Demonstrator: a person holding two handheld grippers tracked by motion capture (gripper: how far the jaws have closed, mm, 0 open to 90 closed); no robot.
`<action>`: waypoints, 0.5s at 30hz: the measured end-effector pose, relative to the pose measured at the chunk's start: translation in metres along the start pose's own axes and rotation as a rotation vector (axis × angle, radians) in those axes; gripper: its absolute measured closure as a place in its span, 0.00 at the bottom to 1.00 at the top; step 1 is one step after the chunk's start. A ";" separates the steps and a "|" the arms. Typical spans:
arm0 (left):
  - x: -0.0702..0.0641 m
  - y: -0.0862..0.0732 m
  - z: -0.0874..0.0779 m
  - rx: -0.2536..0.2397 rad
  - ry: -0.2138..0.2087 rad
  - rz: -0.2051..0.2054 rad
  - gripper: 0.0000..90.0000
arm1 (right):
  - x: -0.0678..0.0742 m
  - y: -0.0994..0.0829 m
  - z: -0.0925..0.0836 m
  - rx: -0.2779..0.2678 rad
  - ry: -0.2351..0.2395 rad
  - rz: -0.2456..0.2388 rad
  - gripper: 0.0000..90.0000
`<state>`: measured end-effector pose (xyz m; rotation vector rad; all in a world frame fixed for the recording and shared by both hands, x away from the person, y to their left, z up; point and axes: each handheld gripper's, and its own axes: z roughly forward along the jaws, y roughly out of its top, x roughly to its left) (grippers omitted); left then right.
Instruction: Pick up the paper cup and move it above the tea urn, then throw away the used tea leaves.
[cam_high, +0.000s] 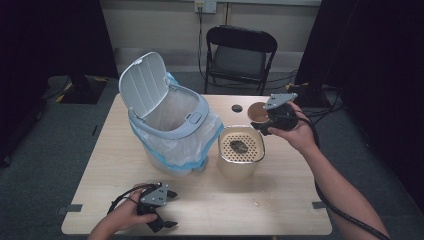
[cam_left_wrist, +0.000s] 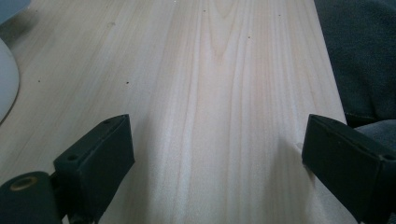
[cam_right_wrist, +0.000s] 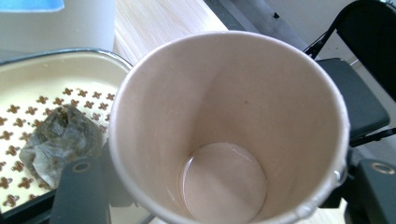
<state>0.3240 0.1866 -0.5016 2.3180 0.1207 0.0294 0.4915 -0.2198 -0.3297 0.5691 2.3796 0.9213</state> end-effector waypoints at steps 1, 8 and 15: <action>0.000 0.000 0.000 0.000 -0.001 0.002 0.09 | 0.000 0.000 0.000 -0.006 0.007 0.010 0.32; 0.000 0.000 0.000 0.001 -0.001 0.001 0.09 | -0.003 0.003 -0.001 -0.008 0.049 0.058 0.31; 0.000 0.000 0.000 -0.002 -0.001 0.003 0.09 | -0.004 0.007 -0.002 -0.021 0.078 0.083 0.31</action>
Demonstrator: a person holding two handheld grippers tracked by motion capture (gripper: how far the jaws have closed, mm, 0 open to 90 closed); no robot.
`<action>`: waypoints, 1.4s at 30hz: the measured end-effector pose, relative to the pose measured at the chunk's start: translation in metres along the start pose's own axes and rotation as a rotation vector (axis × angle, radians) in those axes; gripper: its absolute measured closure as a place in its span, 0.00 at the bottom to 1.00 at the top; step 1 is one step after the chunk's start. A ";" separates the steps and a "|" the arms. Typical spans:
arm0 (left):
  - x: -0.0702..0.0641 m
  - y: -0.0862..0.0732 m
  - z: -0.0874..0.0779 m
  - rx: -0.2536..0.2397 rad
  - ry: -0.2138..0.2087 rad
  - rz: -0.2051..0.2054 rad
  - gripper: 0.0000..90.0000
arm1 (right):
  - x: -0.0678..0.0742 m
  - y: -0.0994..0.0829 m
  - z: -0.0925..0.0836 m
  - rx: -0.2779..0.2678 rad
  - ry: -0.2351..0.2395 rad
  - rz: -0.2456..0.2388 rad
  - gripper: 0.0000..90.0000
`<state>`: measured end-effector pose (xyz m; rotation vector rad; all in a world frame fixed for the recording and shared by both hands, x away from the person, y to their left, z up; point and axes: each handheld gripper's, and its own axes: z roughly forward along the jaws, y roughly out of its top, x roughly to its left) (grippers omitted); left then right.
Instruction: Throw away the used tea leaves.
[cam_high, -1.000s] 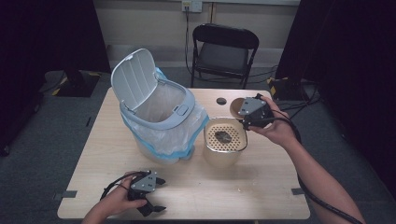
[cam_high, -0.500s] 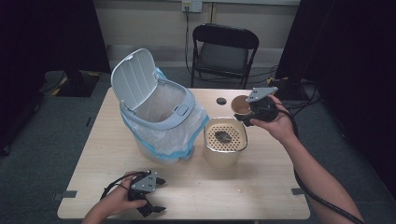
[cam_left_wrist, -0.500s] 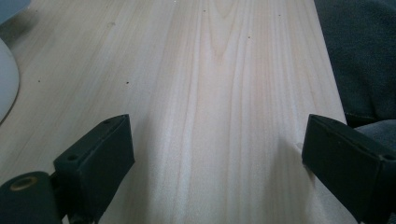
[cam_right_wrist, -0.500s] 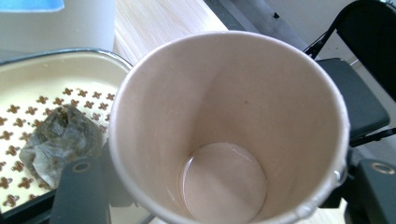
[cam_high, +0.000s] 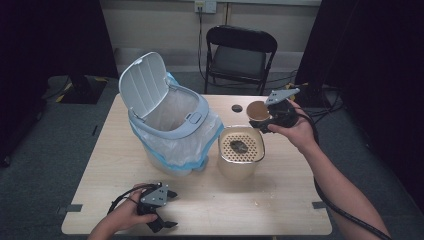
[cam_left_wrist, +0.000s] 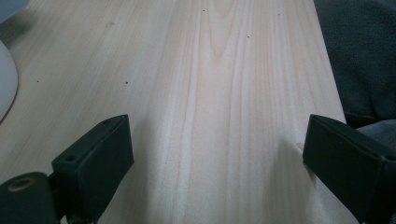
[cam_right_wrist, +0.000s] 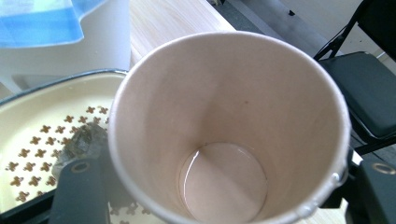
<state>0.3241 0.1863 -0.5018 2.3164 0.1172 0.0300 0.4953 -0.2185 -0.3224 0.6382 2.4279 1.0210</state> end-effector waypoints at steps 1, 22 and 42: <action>0.000 0.000 0.000 -0.001 0.001 0.000 0.09 | 0.000 0.001 -0.001 0.000 0.008 0.011 0.31; 0.000 0.000 0.000 0.002 0.004 0.003 0.09 | 0.000 0.022 -0.004 -0.009 0.077 0.059 0.31; 0.000 0.000 0.000 0.004 0.002 0.004 0.09 | -0.001 0.044 -0.006 -0.015 0.116 0.061 0.31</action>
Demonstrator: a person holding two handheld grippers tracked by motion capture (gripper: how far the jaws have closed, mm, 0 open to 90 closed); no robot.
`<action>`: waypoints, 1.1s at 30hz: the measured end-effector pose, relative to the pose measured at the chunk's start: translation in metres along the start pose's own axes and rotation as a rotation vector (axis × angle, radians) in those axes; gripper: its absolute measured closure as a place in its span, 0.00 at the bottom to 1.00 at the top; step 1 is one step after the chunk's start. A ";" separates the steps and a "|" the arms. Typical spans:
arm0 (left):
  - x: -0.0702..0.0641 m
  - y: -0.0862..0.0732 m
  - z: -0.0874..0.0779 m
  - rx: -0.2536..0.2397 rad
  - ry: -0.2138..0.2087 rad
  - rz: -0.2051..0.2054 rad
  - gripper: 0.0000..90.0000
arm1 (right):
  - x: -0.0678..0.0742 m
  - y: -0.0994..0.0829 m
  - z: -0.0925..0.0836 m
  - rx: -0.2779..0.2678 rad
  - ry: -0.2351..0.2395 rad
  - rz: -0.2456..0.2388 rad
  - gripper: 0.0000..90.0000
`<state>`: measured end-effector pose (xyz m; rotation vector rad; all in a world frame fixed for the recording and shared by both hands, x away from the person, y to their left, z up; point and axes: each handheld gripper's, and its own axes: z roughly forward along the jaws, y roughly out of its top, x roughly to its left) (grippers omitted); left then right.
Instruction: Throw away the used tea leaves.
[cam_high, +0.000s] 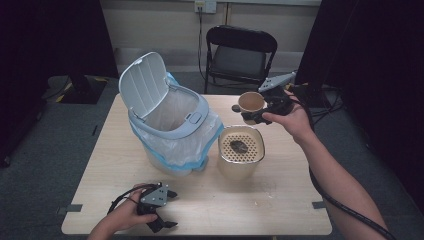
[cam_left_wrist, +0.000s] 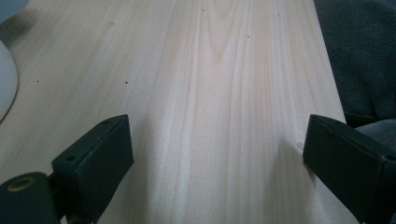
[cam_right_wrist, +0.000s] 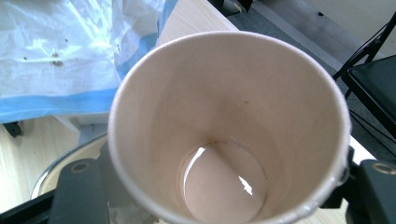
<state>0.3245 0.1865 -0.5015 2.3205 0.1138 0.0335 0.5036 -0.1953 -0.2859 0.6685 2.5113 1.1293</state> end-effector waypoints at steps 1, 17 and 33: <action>0.000 0.000 0.000 0.000 0.000 0.000 0.09 | 0.000 0.002 0.000 0.000 0.005 0.005 0.31; 0.000 0.000 0.000 -0.001 0.000 -0.001 0.09 | 0.002 0.026 -0.002 -0.001 0.028 0.002 0.31; 0.000 0.000 0.000 0.000 0.000 0.000 0.09 | 0.005 0.045 -0.003 0.010 0.052 -0.020 0.31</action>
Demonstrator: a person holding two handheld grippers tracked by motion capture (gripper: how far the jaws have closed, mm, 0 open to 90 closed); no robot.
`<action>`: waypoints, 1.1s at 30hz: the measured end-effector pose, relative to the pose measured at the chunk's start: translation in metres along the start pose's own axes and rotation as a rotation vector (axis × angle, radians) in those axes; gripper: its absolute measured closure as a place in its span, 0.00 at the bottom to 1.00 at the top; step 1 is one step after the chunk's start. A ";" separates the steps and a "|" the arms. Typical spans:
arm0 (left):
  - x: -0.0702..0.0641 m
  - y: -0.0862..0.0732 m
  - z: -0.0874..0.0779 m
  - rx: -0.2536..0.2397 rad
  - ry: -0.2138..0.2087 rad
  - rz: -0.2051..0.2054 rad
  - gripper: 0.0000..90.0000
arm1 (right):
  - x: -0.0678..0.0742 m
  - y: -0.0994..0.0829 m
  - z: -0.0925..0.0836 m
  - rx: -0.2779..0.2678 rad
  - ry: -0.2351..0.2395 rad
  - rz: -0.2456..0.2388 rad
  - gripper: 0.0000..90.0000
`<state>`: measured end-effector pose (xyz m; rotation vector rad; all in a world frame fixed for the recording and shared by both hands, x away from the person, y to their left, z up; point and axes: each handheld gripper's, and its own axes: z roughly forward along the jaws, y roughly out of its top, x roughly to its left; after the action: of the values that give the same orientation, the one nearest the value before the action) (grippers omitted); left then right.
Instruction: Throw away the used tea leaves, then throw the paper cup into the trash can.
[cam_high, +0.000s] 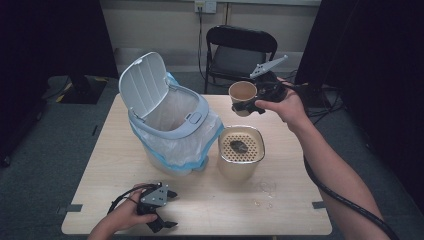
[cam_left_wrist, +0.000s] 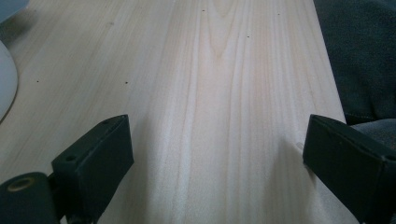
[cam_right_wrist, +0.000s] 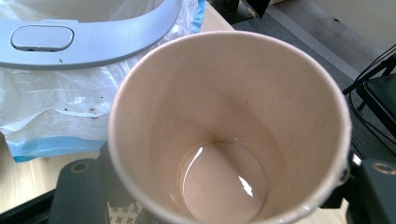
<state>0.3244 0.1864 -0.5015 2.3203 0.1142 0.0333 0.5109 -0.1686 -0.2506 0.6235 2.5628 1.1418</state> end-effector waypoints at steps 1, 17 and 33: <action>0.000 0.000 0.000 0.000 0.000 0.000 0.09 | 0.000 0.001 0.000 -0.002 0.005 -0.002 0.31; 0.000 0.000 0.000 0.001 0.000 -0.001 0.09 | 0.003 0.019 -0.004 -0.002 0.020 0.000 0.31; 0.000 0.000 0.000 0.001 0.002 0.002 0.08 | 0.010 0.046 -0.006 -0.013 0.043 -0.027 0.31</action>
<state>0.3242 0.1865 -0.5011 2.3214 0.1130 0.0366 0.5128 -0.1403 -0.2123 0.5654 2.5896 1.1748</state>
